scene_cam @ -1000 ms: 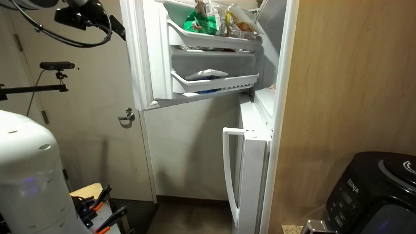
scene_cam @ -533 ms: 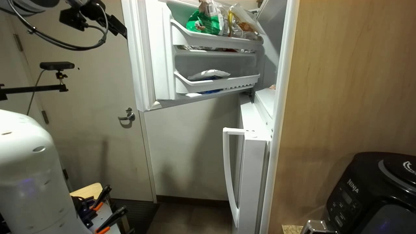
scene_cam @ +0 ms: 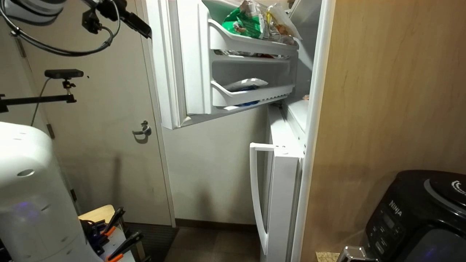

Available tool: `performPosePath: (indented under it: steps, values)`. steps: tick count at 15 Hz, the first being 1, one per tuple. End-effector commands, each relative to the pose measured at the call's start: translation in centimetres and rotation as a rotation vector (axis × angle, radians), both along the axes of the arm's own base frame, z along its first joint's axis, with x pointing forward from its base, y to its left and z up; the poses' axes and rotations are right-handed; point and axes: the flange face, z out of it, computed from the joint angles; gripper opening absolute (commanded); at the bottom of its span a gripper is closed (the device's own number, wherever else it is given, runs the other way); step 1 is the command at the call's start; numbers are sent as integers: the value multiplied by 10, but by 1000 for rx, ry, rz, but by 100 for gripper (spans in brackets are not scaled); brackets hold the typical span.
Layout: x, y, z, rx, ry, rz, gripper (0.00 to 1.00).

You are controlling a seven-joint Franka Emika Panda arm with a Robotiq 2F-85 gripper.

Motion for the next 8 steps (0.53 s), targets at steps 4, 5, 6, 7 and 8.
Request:
performPosePath:
  steps: [4, 5, 6, 7, 8]
  values:
    - [50, -105, 14, -113, -45, -285, 100]
    - [53, -120, 19, -110, -24, -309, 100]
    - [54, -127, 23, -96, 1, -305, 100]
    - [53, -132, 28, -90, 17, -316, 100]
    - [49, -136, 34, -79, 35, -319, 100]
